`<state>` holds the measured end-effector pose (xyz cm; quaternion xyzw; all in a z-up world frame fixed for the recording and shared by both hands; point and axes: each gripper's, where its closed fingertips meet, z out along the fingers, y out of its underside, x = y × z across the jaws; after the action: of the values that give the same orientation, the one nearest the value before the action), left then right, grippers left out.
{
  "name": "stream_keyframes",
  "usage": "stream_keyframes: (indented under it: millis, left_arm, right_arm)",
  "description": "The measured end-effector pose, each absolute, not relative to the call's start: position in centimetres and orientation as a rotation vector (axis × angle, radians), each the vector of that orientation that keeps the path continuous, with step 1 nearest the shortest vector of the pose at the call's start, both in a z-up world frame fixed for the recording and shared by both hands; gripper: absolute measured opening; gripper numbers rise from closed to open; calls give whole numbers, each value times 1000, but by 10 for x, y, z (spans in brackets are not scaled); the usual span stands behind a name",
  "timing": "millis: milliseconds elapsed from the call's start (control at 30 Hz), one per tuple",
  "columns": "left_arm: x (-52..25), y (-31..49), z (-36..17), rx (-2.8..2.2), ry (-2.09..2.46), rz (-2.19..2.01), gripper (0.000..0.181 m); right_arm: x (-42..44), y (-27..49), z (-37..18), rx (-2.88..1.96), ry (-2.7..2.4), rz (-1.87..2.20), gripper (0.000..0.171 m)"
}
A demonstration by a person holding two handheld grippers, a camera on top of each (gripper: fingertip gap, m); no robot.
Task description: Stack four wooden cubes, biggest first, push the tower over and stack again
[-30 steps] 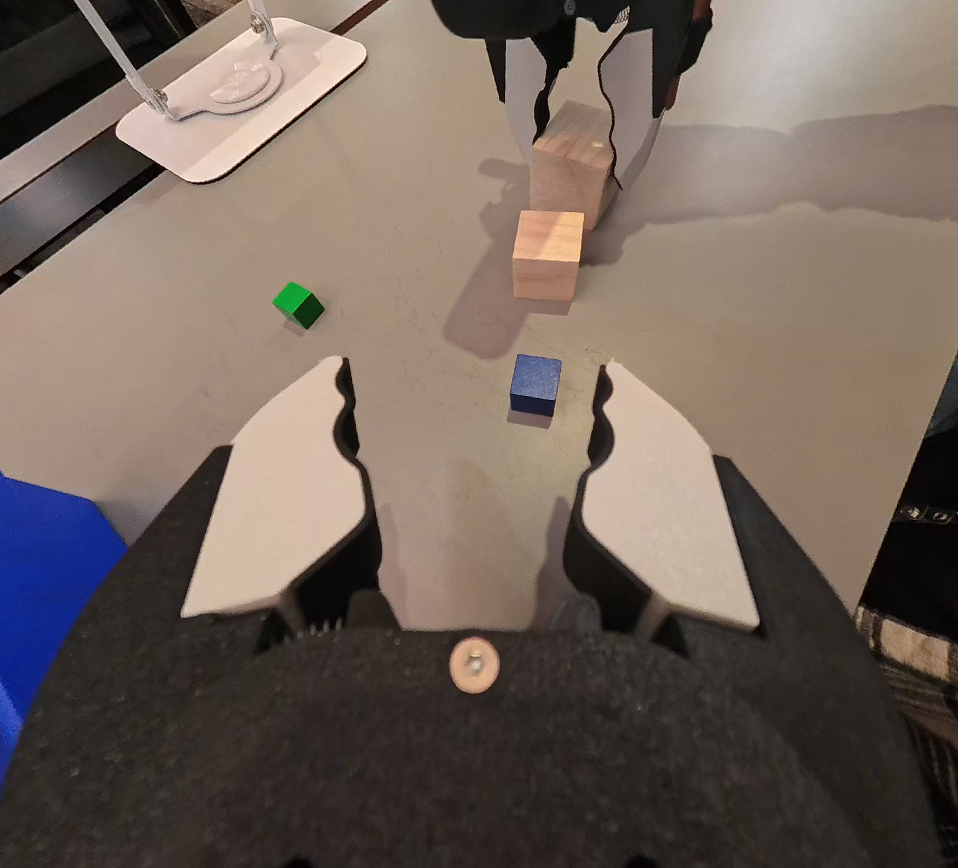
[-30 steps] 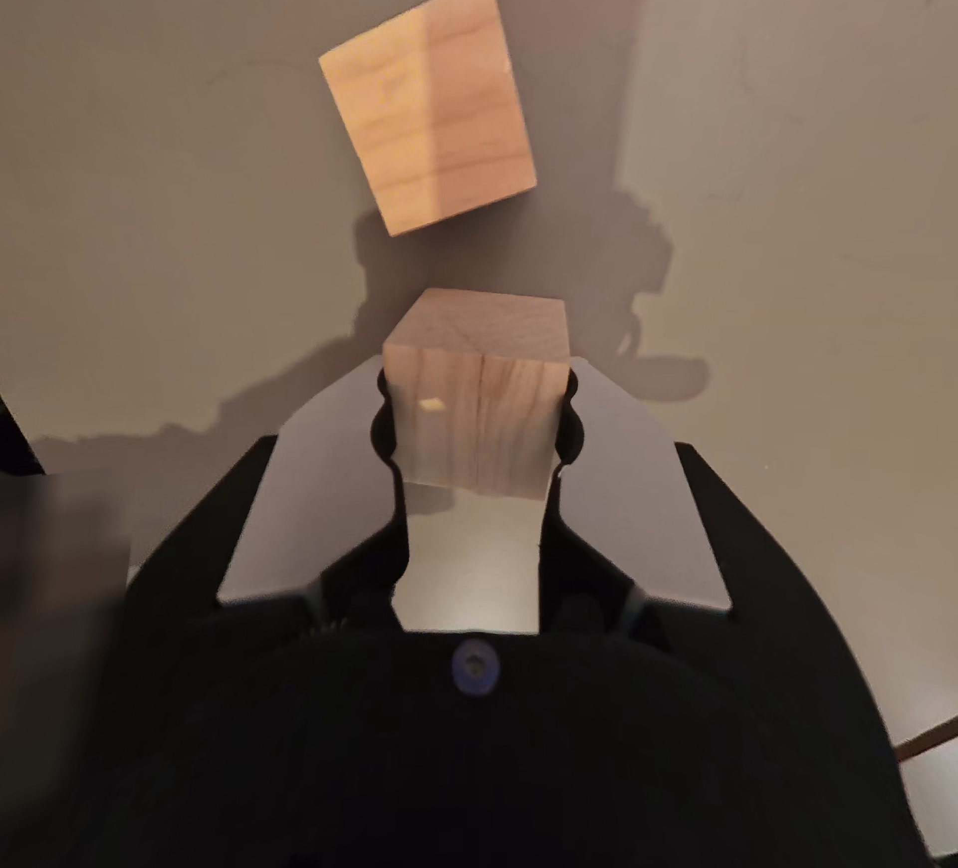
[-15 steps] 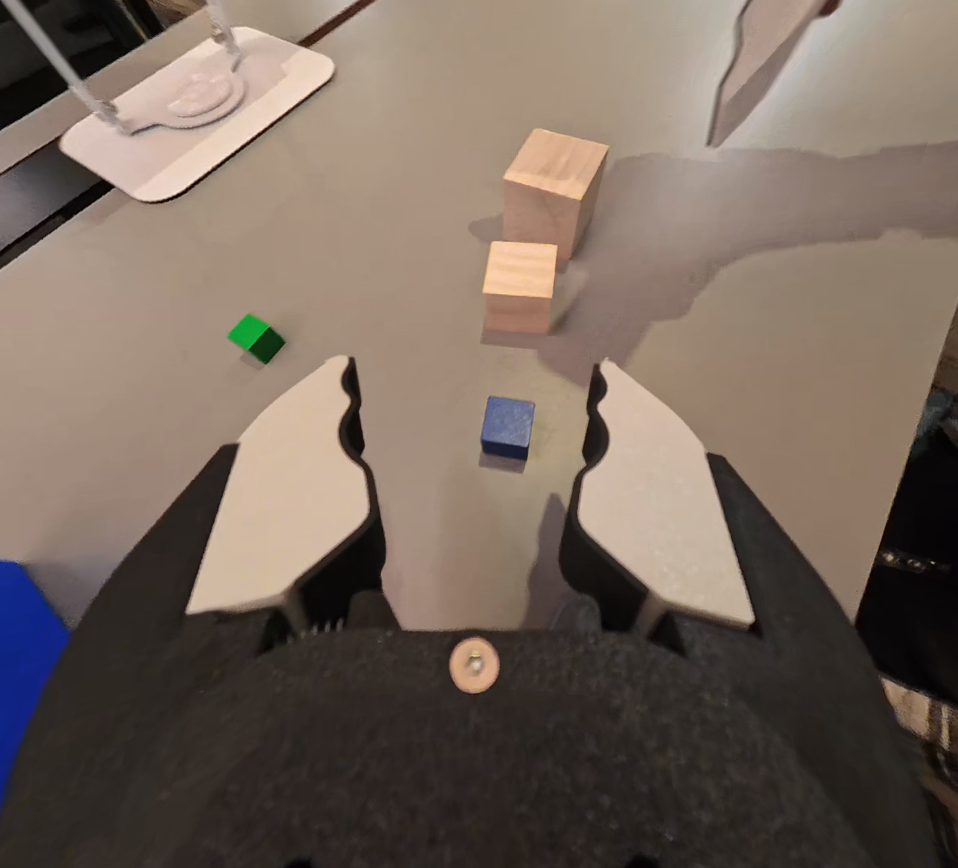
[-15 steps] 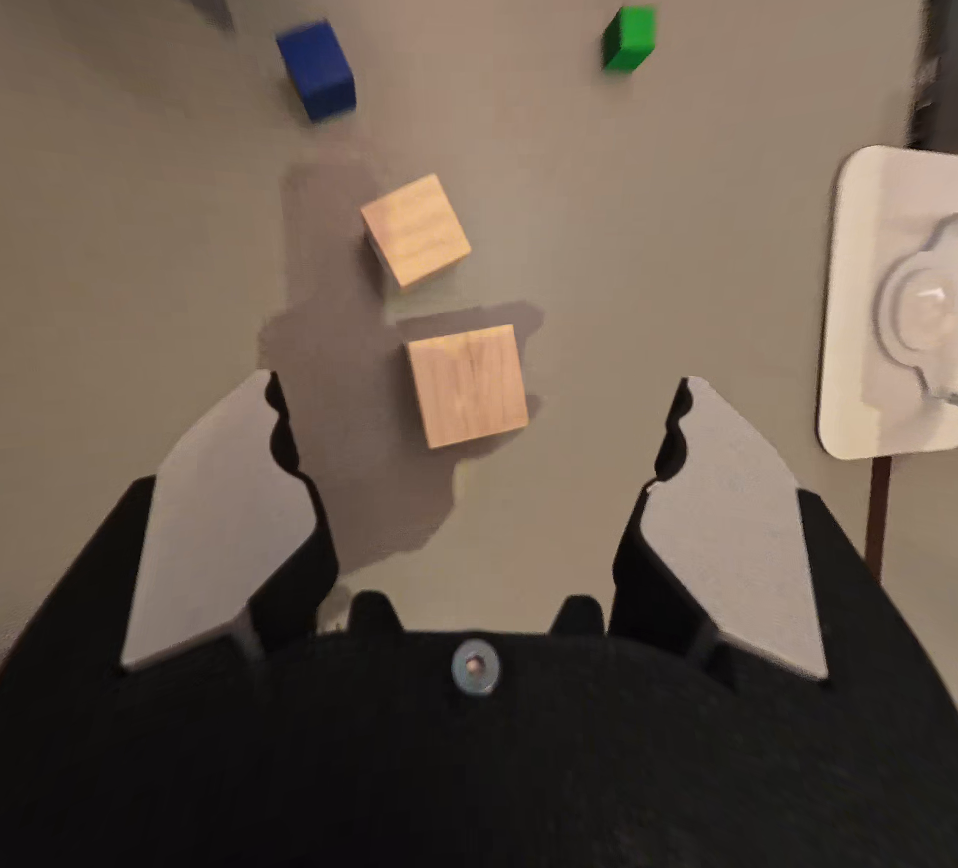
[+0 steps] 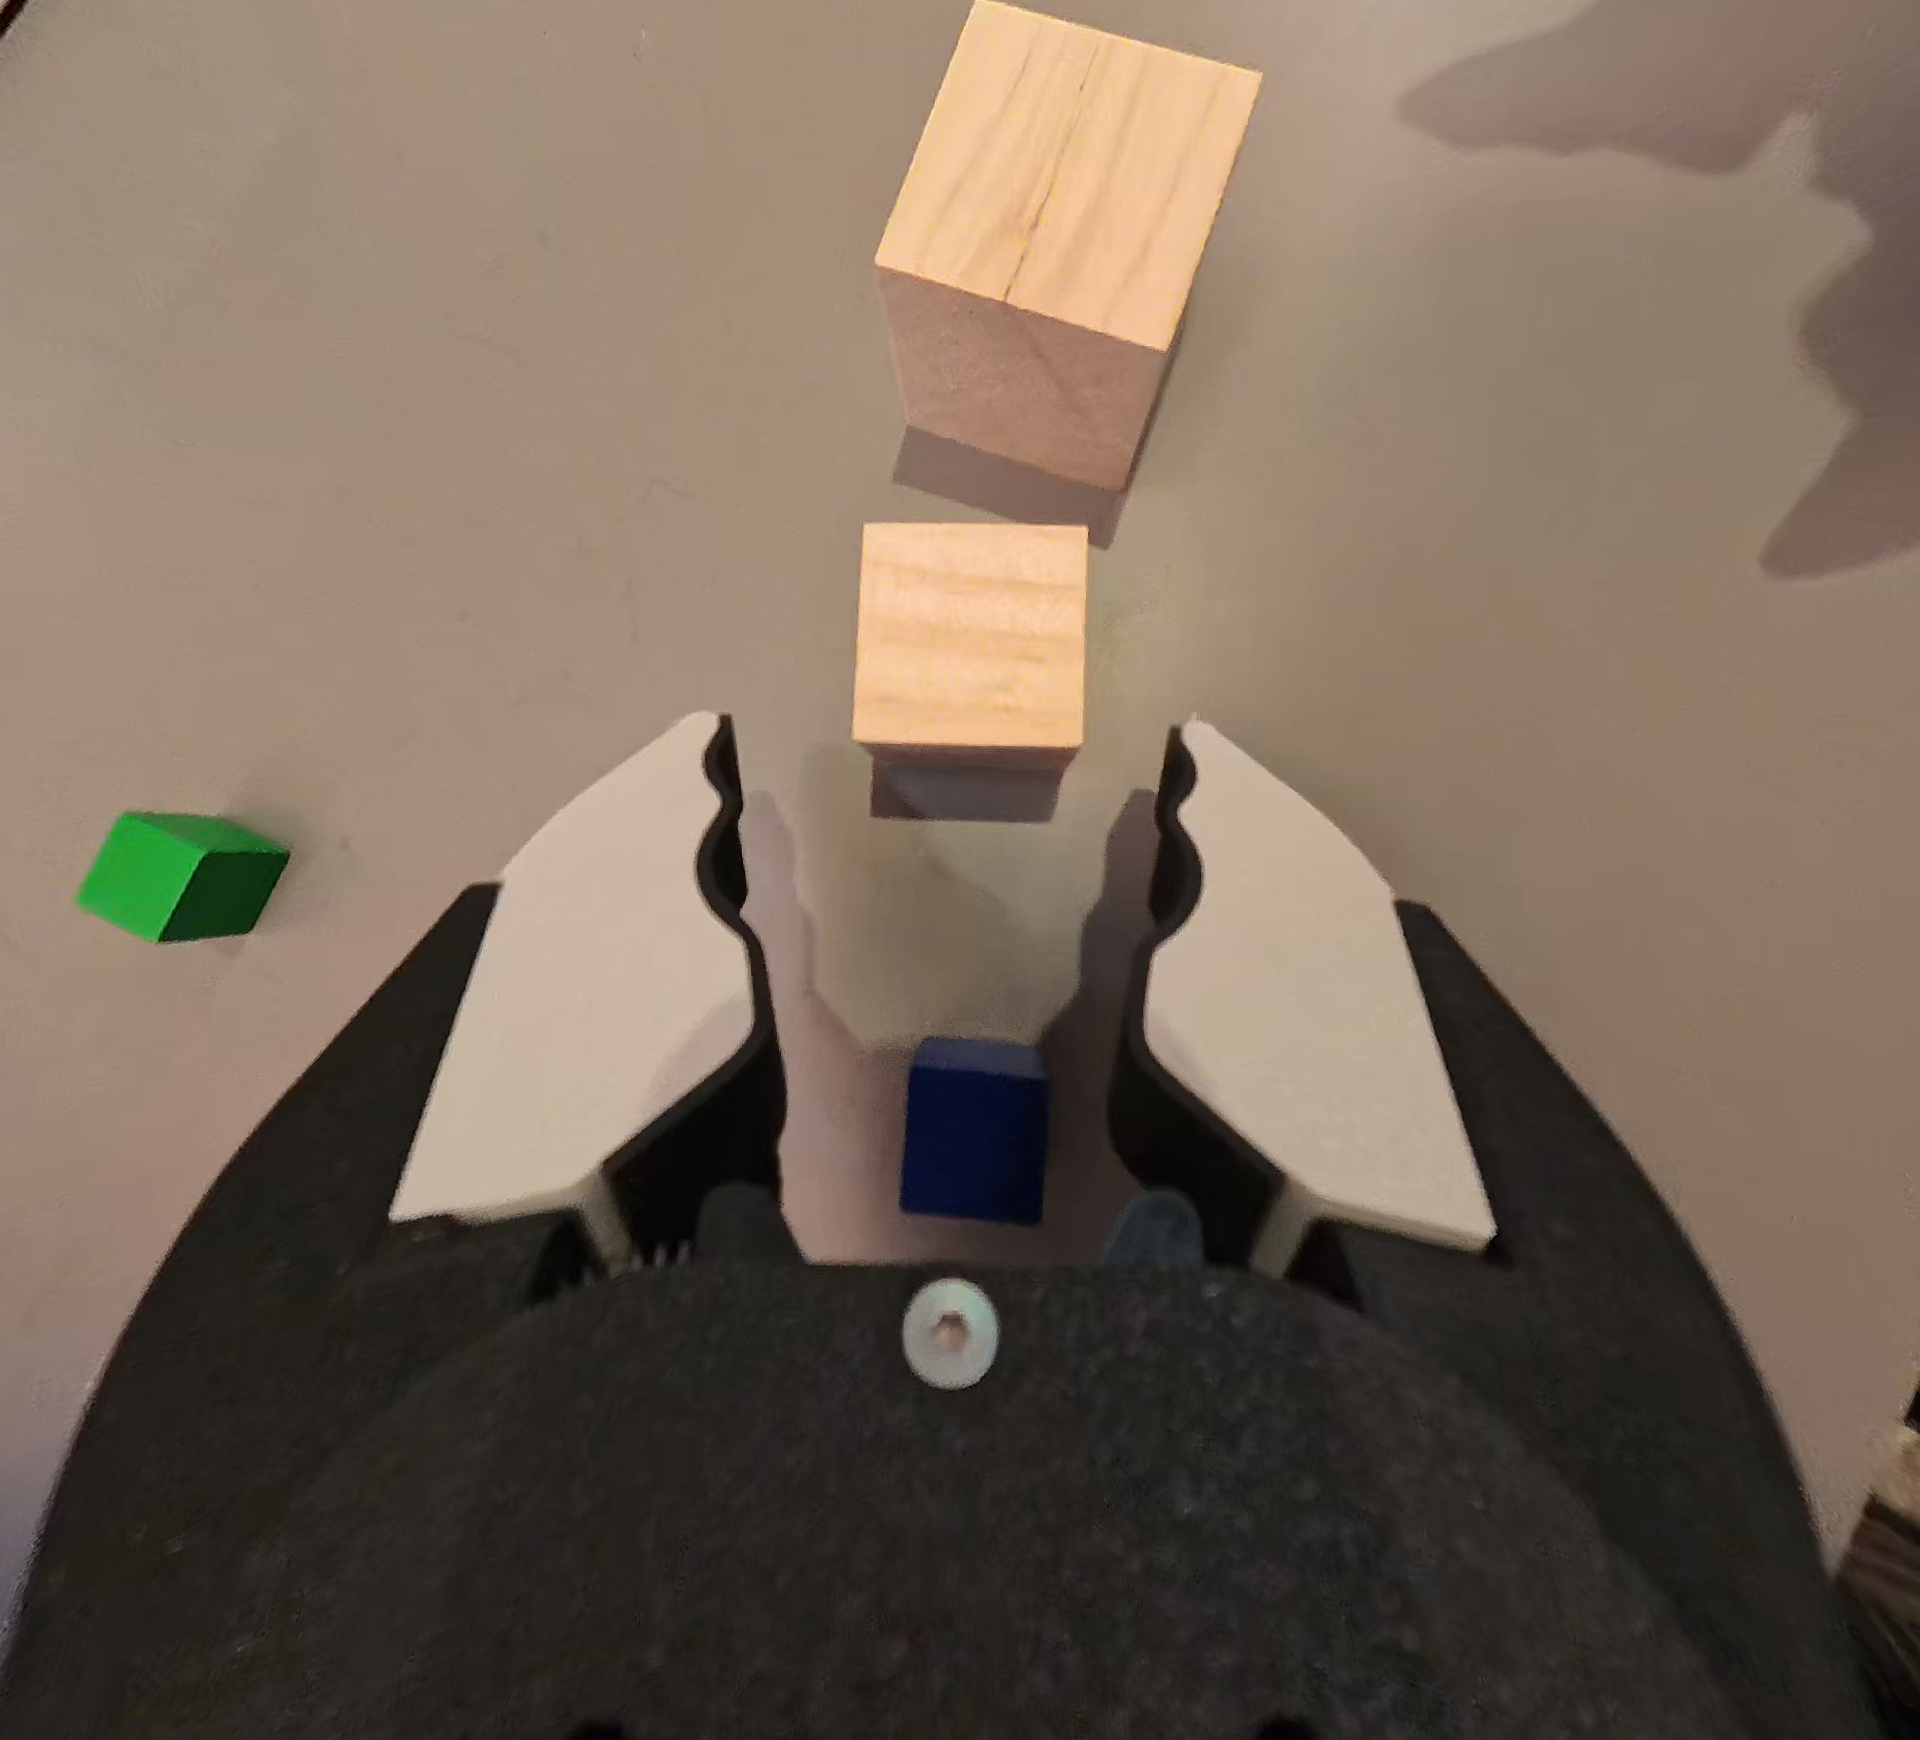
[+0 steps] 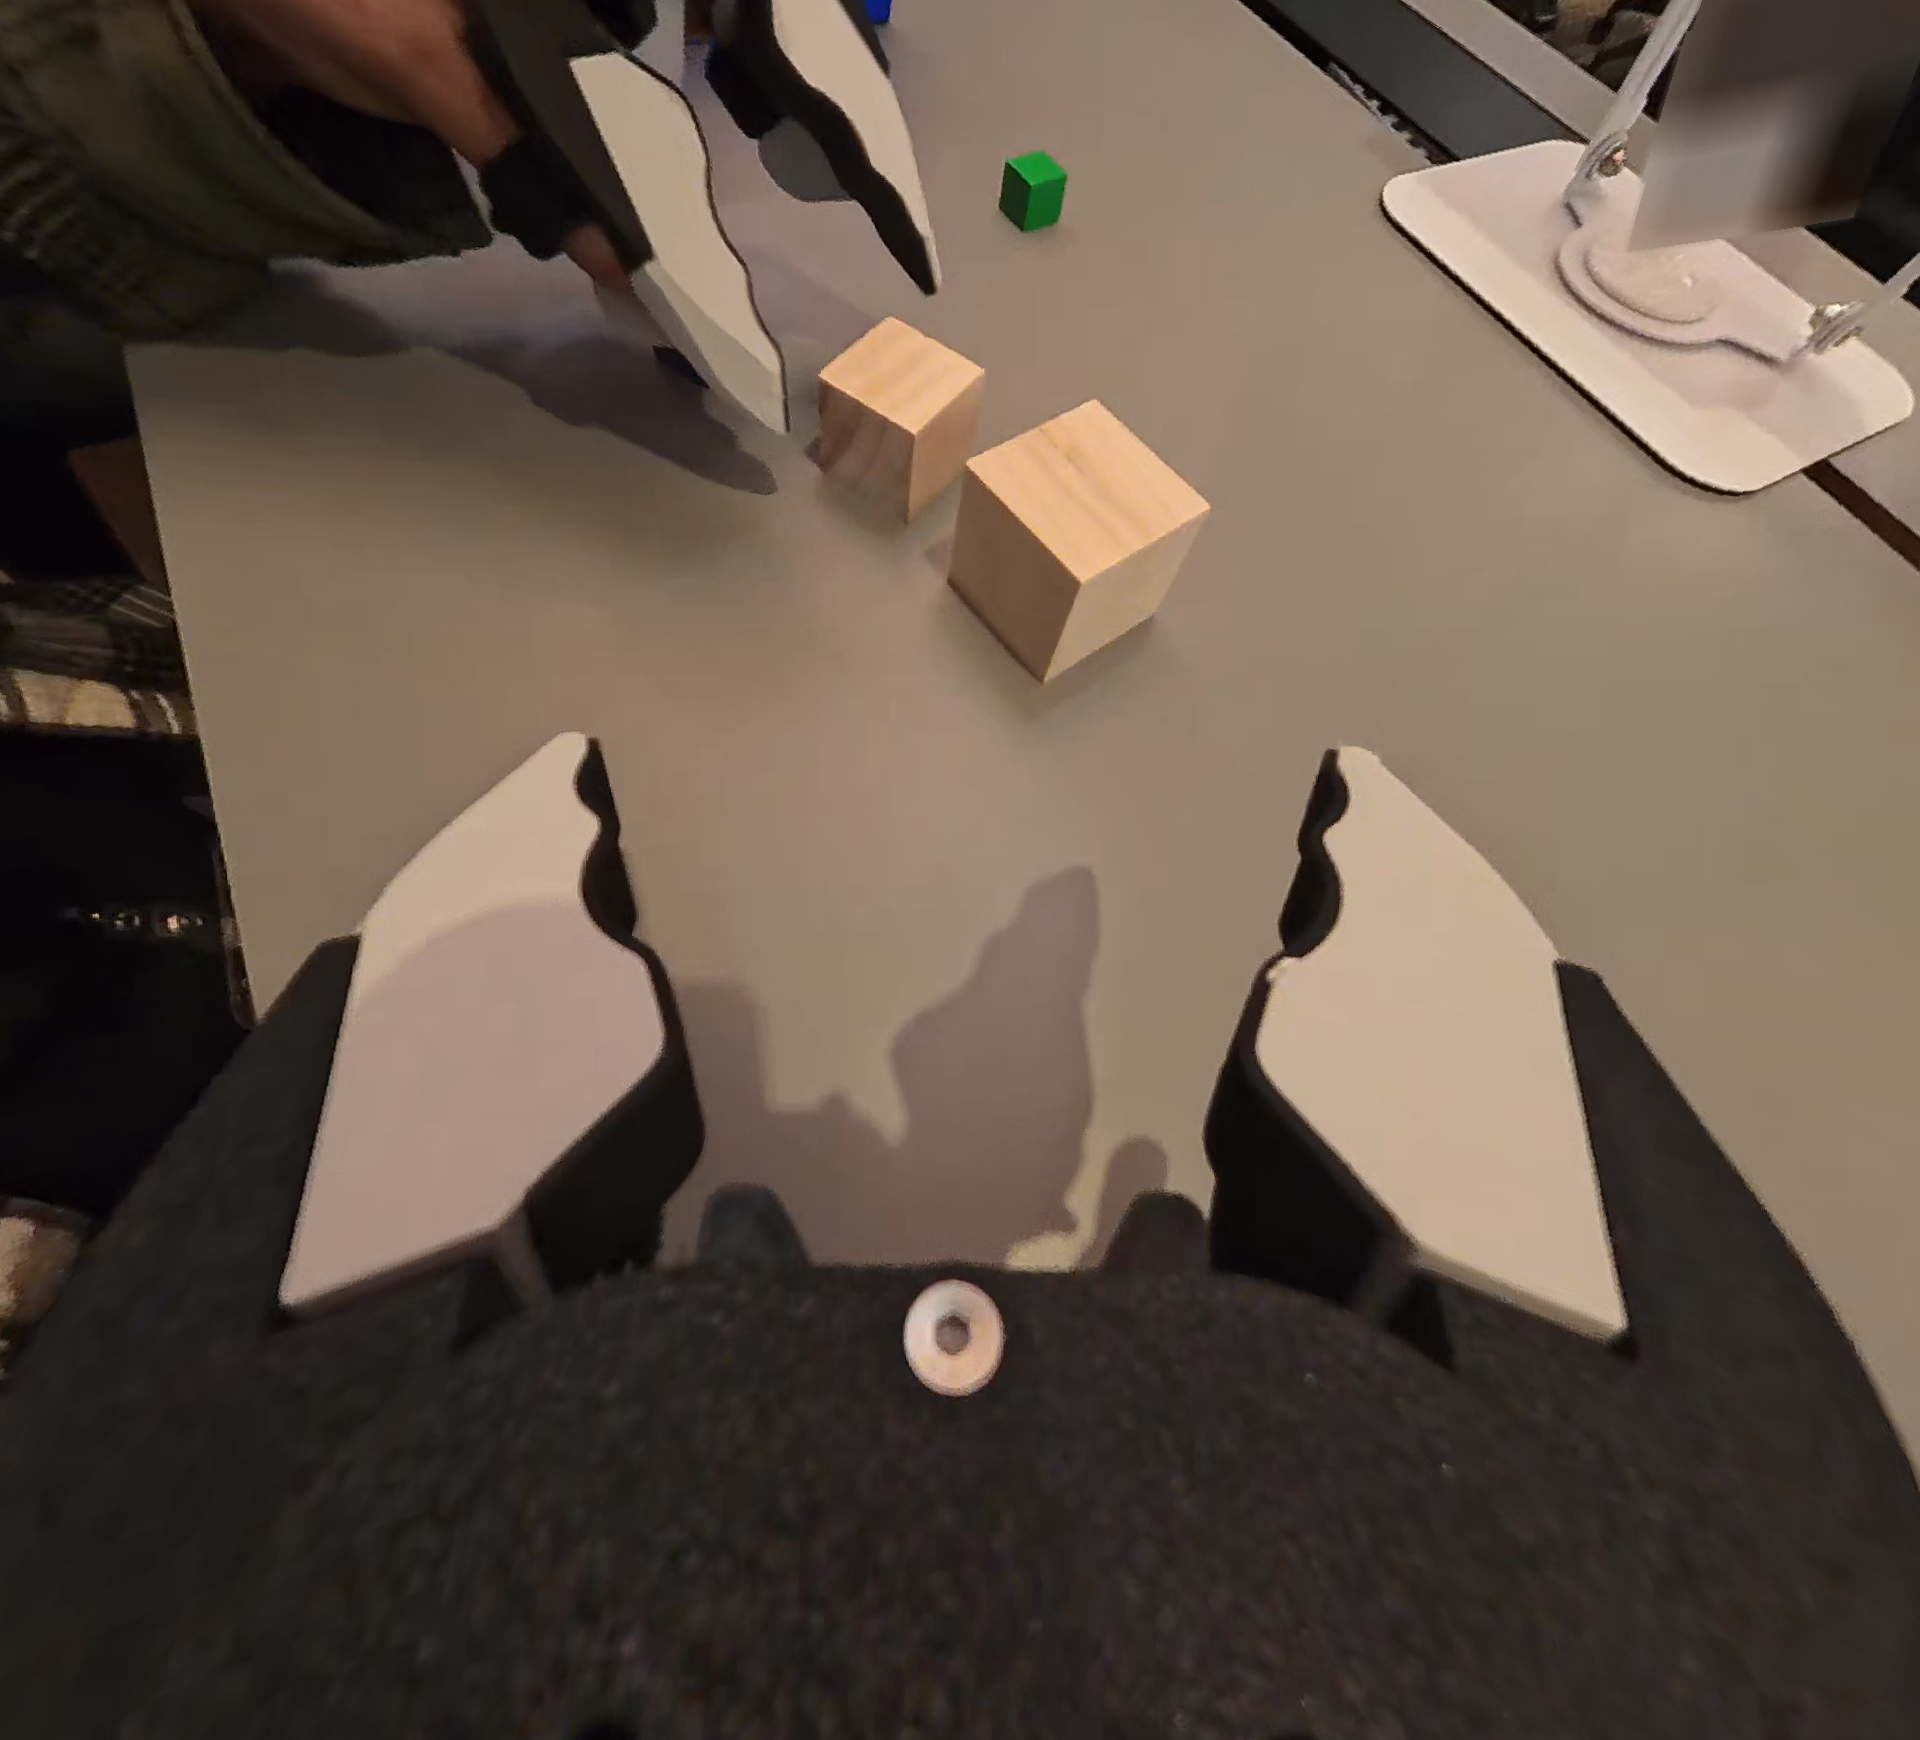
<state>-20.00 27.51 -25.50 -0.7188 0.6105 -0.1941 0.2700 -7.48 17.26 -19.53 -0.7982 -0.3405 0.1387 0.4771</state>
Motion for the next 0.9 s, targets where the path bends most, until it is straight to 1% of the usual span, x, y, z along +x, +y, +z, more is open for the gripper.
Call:
stream_keyframes:
  millis: [100,133,200,333,400,633,733,900]
  left_arm:
    - [-196,278,-263,-1968,1656,-507,70]
    - [-195,278,-265,-1974,1661,-508,64]
    - [-191,277,-269,-1974,1686,-525,45]
    - [-188,277,-266,-1974,1711,-537,45]
    - [-187,278,-255,-1972,1712,-569,45]
    - [-164,284,-187,-1799,1745,-699,45]
    - [-144,277,-184,-1757,1808,-765,45]
    - [-124,270,-202,-1773,1881,-745,45]
  right_arm:
    - [-73,171,-194,-1936,-818,343,122]
    - [-72,171,-193,-1935,-814,351,121]
    - [-69,173,-190,-1933,-795,346,120]
    - [-65,175,-185,-1915,-775,347,116]
    - [-63,175,-183,-1912,-762,356,114]
    - [-56,166,-176,-1886,-750,361,111]
    - [-52,163,-175,-1889,-747,358,111]
    - [-48,161,-174,-1884,-744,355,111]
